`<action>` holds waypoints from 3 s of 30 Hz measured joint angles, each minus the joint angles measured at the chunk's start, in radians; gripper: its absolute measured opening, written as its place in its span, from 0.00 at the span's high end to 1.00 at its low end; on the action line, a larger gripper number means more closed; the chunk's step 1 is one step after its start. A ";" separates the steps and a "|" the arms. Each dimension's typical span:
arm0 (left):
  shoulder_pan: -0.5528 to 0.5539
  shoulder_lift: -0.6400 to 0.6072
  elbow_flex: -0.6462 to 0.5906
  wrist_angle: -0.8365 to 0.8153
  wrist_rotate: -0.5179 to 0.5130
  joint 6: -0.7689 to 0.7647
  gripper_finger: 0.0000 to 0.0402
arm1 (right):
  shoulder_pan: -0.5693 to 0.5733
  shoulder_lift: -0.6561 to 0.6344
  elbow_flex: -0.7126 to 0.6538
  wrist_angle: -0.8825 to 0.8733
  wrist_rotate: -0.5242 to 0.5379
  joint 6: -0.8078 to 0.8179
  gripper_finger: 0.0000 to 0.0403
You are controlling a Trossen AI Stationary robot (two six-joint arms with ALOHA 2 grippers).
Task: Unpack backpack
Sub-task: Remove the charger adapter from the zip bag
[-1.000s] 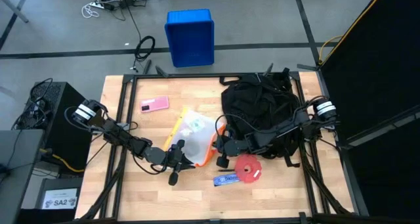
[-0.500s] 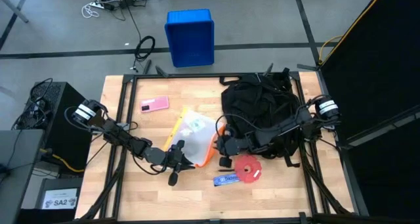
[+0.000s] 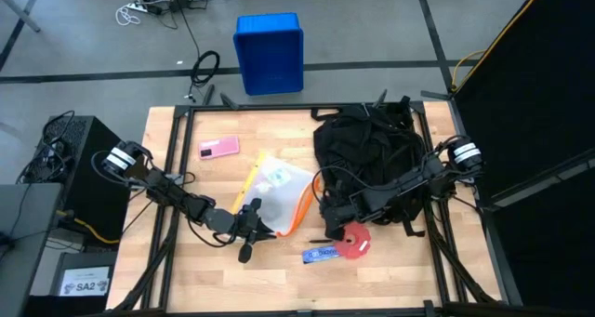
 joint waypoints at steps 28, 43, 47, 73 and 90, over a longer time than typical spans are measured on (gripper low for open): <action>-0.002 0.000 0.001 -0.007 0.000 -0.023 1.00 | -0.067 0.008 0.002 -0.082 -0.119 0.085 0.65; -0.002 0.000 0.001 -0.009 0.000 -0.023 1.00 | 0.035 -0.317 -0.002 -0.054 -0.153 -0.019 0.72; -0.002 0.000 0.000 -0.008 0.000 -0.023 1.00 | 0.078 -0.375 -0.001 -0.051 -0.117 -0.020 0.64; -0.002 0.000 0.000 -0.006 0.000 -0.030 1.00 | 0.133 -0.243 -0.068 -0.194 -0.186 0.142 0.71; -0.002 0.000 0.000 -0.008 0.000 -0.048 1.00 | -0.037 -0.407 -0.156 -0.212 -0.132 0.098 0.71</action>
